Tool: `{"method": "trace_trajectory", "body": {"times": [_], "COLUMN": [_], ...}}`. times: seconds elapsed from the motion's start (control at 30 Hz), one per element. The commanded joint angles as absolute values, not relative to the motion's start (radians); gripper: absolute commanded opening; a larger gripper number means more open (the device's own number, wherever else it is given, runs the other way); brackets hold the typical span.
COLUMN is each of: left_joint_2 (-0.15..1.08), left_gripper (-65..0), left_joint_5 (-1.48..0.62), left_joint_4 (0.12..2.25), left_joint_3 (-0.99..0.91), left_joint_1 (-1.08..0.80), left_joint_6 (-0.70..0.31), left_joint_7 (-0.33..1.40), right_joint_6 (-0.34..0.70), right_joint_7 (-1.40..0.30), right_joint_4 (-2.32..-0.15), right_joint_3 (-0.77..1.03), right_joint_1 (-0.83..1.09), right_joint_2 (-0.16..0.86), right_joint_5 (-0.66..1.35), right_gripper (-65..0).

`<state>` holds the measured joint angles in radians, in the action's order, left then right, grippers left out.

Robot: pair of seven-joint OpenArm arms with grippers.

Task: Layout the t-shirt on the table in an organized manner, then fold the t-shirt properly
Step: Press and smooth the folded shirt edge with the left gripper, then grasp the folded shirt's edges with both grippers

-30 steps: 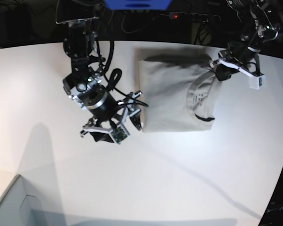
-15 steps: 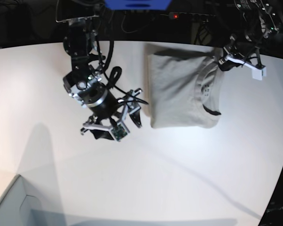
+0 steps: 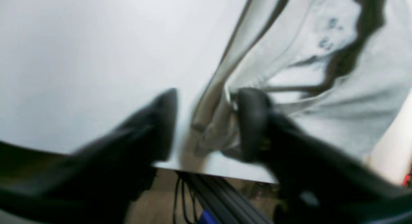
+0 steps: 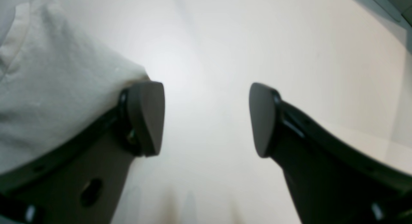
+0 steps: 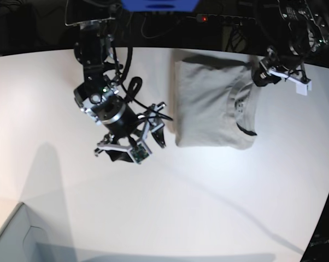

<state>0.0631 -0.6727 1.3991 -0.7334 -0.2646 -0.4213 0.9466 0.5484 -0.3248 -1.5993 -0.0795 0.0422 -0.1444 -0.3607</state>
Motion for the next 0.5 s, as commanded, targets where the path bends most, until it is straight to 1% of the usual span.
{"method": "trace_trajectory", "body": {"times": [0.0, 0.03, 0.2, 0.27, 0.37, 0.47], "left_joint_2": [0.073, 0.07, 0.067, 0.073, 0.071, 0.074], "left_gripper": [-29.6, -28.5, -28.3, -28.0, -28.0, -28.0], "left_joint_5": [-0.693, -0.702, -0.82, -0.837, -0.802, -0.722], "left_joint_4": [1.443, 1.483, 1.616, 1.62, 1.589, 1.517], "left_joint_3": [-0.739, -0.74, -0.805, -0.806, -0.803, -0.722], "left_joint_1": [-0.278, -0.292, -0.318, -0.288, -0.214, -0.131], "left_joint_6": [-0.427, -0.427, -0.426, -0.418, -0.418, -0.418], "left_joint_7": [0.943, 0.943, 0.943, 0.943, 0.944, 0.944], "right_joint_6": [0.552, 0.552, 0.552, 0.553, 0.553, 0.553], "right_joint_7": [-0.298, -0.298, -0.298, -0.298, -0.298, -0.3], "right_joint_4": [-1.63, -1.639, -1.678, -1.678, -1.672, -1.675], "right_joint_3": [-0.084, -0.084, -0.084, -0.084, -0.084, -0.122], "right_joint_1": [0.027, 0.03, 0.056, 0.062, 0.091, 0.12], "right_joint_2": [-0.148, -0.148, -0.151, -0.153, -0.156, -0.154], "right_joint_5": [-0.349, -0.349, -0.344, -0.344, -0.344, -0.344], "right_gripper": [-26.5, -26.5, -26.5, -26.5, -26.5, -26.5]}}
